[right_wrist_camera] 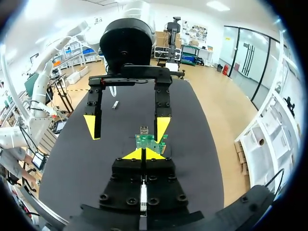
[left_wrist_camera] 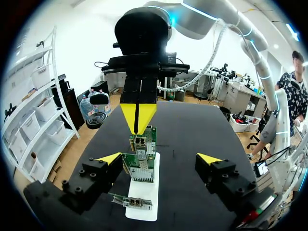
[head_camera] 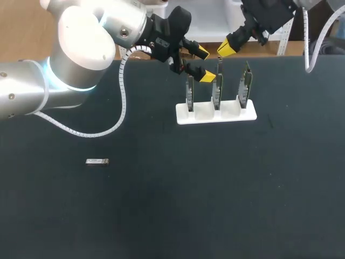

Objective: Pick up the optical module with the left hand, and insert it into the network port with the right hand.

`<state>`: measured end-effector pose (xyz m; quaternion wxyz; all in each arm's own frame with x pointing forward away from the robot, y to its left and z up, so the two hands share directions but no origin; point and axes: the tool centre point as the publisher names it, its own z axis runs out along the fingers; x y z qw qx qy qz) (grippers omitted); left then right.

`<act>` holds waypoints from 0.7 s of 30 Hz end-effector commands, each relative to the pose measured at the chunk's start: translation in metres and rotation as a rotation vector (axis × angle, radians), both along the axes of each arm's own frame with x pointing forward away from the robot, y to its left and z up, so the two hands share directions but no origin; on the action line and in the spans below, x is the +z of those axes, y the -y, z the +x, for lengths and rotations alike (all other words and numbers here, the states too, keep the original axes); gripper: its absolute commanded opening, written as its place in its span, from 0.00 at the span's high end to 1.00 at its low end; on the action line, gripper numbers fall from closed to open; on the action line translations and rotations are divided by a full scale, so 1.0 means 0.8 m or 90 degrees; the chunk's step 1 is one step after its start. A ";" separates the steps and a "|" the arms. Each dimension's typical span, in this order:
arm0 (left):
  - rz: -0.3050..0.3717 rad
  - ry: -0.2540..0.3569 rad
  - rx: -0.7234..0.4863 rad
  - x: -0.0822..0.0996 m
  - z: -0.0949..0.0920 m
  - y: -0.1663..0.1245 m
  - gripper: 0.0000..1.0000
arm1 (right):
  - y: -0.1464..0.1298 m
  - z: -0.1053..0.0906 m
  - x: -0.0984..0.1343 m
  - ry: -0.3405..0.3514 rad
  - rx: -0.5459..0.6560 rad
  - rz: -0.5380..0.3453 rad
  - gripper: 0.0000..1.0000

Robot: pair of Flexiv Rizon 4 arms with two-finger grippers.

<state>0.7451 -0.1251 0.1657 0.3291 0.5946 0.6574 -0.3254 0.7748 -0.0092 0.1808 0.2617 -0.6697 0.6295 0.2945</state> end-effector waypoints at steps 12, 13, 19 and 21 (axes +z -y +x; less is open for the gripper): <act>0.005 -0.003 -0.001 0.001 0.002 0.001 0.00 | -0.002 0.007 -0.005 -0.004 0.004 0.002 1.00; 0.005 -0.003 -0.001 0.001 0.002 0.001 0.00 | -0.002 0.008 -0.005 -0.004 0.005 0.003 1.00; 0.005 -0.003 -0.001 0.001 0.002 0.001 0.00 | -0.002 0.010 -0.007 -0.008 0.005 0.003 1.00; 0.005 -0.003 -0.001 0.001 0.002 0.001 0.00 | -0.003 0.010 -0.004 -0.007 0.007 0.005 1.00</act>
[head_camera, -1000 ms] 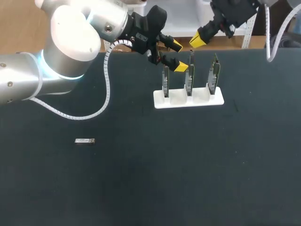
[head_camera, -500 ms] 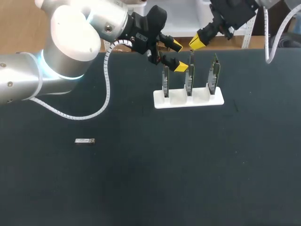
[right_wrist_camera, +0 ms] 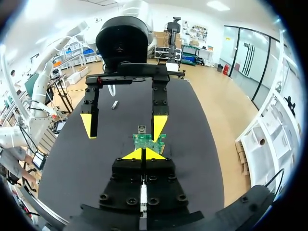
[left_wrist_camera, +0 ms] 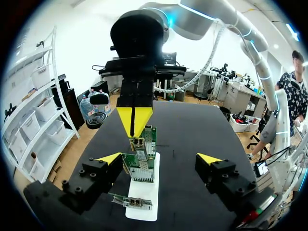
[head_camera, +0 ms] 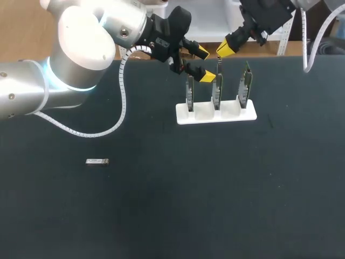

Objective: Pick up the optical module with the left hand, and insert it into the network port with the right hand.

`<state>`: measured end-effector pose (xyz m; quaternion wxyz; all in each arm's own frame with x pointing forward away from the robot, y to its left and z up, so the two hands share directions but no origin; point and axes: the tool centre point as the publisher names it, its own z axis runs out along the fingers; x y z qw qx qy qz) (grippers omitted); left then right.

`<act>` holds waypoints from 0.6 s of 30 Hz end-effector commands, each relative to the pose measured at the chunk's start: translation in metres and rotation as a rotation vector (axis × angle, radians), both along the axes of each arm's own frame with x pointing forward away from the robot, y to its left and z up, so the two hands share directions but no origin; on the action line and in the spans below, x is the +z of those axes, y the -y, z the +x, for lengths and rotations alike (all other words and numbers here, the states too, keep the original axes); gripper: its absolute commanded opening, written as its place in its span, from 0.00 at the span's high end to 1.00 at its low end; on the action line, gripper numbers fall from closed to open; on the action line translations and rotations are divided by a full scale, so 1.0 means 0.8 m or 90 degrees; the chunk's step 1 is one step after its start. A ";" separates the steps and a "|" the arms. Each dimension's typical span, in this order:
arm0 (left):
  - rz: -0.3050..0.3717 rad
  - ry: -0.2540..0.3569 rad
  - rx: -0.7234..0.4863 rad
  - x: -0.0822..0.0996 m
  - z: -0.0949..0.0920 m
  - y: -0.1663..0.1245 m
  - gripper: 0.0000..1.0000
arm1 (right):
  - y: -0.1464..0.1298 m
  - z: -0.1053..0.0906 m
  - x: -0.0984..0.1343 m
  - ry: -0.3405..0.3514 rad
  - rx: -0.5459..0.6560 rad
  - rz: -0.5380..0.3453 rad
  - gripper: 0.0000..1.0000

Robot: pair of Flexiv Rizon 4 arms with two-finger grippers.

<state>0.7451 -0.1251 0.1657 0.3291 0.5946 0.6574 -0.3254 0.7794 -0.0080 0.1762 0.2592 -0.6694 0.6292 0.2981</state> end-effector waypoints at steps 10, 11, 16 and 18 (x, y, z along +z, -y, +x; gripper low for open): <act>0.005 -0.003 -0.001 0.001 0.002 0.001 0.00 | -0.005 0.004 0.012 0.014 0.014 0.002 1.00; 0.005 -0.003 -0.001 0.001 0.002 0.001 0.00 | -0.005 0.003 0.011 0.012 0.014 0.002 1.00; 0.005 -0.003 -0.001 0.001 0.002 0.001 0.00 | -0.006 0.001 0.007 0.004 0.015 0.001 1.00; 0.005 -0.003 -0.001 0.001 0.002 0.001 0.00 | -0.005 0.001 0.004 0.001 0.012 0.001 1.00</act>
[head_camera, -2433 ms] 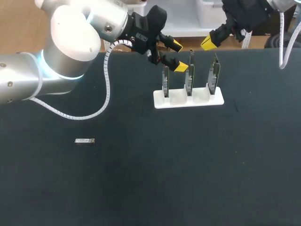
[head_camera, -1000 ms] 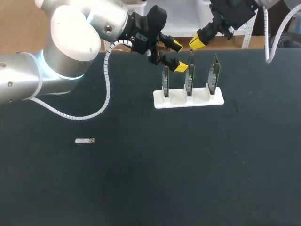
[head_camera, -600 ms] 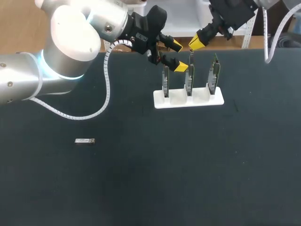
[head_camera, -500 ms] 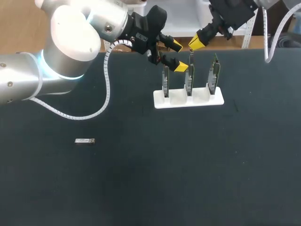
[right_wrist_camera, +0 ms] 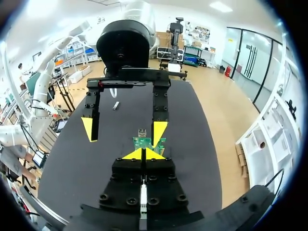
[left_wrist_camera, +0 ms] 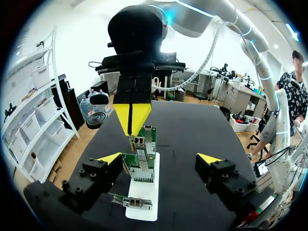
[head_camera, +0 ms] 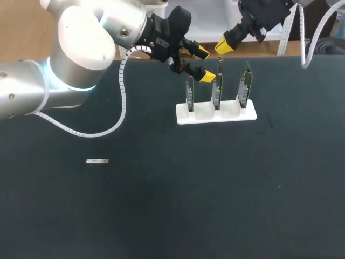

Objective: Pick up the optical module with the left hand, and insert it into the network port with the right hand.

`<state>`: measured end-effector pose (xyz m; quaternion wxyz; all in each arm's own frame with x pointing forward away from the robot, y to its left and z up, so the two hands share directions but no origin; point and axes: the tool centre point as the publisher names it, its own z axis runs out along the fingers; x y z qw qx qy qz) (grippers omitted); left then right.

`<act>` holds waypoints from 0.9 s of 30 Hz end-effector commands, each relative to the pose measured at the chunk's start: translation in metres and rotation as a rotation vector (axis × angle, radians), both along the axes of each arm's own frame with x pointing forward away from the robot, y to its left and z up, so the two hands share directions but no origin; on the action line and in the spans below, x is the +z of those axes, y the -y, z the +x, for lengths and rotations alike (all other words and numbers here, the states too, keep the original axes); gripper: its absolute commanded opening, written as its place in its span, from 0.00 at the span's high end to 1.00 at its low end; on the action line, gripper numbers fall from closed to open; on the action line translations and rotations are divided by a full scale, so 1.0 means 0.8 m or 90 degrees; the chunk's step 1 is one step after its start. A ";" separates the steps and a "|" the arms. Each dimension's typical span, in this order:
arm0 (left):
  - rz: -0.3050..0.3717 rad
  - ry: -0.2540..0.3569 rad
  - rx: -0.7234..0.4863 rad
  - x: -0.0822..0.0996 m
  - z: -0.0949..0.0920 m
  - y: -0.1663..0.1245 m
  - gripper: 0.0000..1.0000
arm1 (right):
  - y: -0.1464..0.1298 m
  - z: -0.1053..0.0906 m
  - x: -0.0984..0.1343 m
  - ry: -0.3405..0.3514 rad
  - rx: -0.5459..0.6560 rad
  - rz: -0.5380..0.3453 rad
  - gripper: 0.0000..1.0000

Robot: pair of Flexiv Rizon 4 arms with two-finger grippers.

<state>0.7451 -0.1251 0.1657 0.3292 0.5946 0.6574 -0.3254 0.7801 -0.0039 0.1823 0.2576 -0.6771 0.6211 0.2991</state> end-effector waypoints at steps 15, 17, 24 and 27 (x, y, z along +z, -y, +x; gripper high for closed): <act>0.005 -0.003 -0.001 0.001 0.002 0.001 0.00 | 0.000 0.000 -0.022 -0.031 -0.007 0.001 1.00; 0.005 -0.003 -0.001 0.001 0.002 0.001 0.00 | 0.001 0.000 -0.024 -0.034 -0.007 0.000 1.00; 0.005 -0.003 -0.001 0.001 0.002 0.001 0.00 | 0.001 0.003 -0.026 -0.036 -0.009 -0.004 1.00; 0.005 -0.003 -0.001 0.001 0.002 0.001 0.00 | 0.001 0.003 -0.026 -0.036 -0.009 -0.004 1.00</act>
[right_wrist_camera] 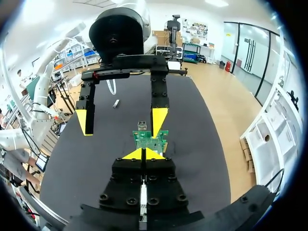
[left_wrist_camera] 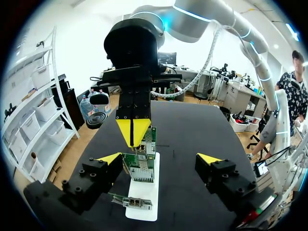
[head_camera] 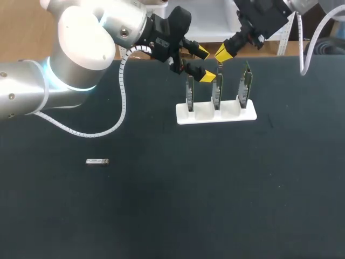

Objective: Pick up the optical module with the left hand, and insert it into the network port with the right hand.

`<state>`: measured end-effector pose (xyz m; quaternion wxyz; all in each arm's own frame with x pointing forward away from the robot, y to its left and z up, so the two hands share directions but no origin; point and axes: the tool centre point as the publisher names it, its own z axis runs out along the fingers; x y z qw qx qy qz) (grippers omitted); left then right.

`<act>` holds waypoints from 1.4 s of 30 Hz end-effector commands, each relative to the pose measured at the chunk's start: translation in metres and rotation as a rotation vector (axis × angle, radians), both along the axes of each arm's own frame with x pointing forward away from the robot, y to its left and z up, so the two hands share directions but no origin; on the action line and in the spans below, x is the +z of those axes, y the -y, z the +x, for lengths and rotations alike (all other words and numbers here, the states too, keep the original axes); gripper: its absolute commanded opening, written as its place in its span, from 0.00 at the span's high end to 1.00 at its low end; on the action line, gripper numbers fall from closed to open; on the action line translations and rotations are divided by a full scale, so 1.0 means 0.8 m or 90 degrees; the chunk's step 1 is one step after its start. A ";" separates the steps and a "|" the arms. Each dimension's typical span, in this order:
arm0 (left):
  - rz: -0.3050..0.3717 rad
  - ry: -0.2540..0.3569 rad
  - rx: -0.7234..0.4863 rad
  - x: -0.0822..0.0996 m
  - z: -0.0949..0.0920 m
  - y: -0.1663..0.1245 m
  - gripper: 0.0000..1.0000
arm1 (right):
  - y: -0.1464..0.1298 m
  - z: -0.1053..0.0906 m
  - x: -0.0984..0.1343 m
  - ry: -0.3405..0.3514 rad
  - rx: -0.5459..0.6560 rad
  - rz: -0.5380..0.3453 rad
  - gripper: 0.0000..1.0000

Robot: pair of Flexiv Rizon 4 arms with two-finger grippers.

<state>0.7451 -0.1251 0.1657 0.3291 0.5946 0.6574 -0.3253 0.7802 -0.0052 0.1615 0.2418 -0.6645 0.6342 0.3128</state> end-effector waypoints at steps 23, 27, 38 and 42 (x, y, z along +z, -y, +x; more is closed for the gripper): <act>0.005 -0.003 -0.001 0.001 0.002 0.001 0.00 | 0.000 -0.001 -0.016 -0.026 -0.001 0.004 1.00; 0.005 -0.003 -0.001 0.001 0.002 0.001 0.00 | 0.000 -0.001 -0.017 -0.030 -0.001 0.003 1.00; 0.005 -0.003 -0.001 0.001 0.002 0.001 0.00 | 0.002 0.001 -0.023 -0.041 0.000 -0.001 1.00; 0.005 -0.003 -0.001 0.001 0.002 0.001 0.00 | 0.001 0.002 -0.024 -0.042 0.001 -0.003 1.00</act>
